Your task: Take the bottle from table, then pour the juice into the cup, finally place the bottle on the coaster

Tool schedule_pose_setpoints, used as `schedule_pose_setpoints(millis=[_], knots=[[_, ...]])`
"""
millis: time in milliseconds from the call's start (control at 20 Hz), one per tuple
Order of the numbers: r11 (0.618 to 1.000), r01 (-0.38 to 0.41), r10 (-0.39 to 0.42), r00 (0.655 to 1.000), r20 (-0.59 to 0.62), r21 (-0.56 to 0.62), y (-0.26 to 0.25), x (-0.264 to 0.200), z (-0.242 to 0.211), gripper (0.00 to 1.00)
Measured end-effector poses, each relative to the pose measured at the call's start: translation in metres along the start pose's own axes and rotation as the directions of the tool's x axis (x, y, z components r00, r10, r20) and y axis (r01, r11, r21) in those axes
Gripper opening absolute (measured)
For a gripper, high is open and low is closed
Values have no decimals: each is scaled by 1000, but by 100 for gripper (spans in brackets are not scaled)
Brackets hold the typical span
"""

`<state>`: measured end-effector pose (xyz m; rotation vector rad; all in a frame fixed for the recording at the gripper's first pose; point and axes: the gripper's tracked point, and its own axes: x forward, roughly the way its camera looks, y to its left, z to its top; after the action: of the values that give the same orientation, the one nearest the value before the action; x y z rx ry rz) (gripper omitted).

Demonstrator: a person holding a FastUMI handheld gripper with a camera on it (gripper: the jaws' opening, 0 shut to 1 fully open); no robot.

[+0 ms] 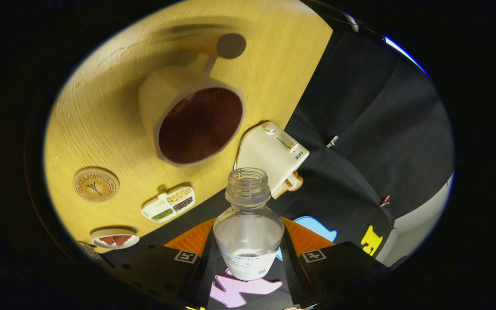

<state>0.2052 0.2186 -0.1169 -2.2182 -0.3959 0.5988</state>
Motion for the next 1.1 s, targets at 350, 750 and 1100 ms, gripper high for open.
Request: schedule_pose_setpoints(millis=[350, 750, 1100], knots=[[993, -19, 21, 1000, -20, 119, -6, -2, -3, 72], [822, -44, 118, 989, -94, 568, -8, -20, -8, 72], [271, 51, 203, 973, -108, 961, -11, -74, -34, 72]])
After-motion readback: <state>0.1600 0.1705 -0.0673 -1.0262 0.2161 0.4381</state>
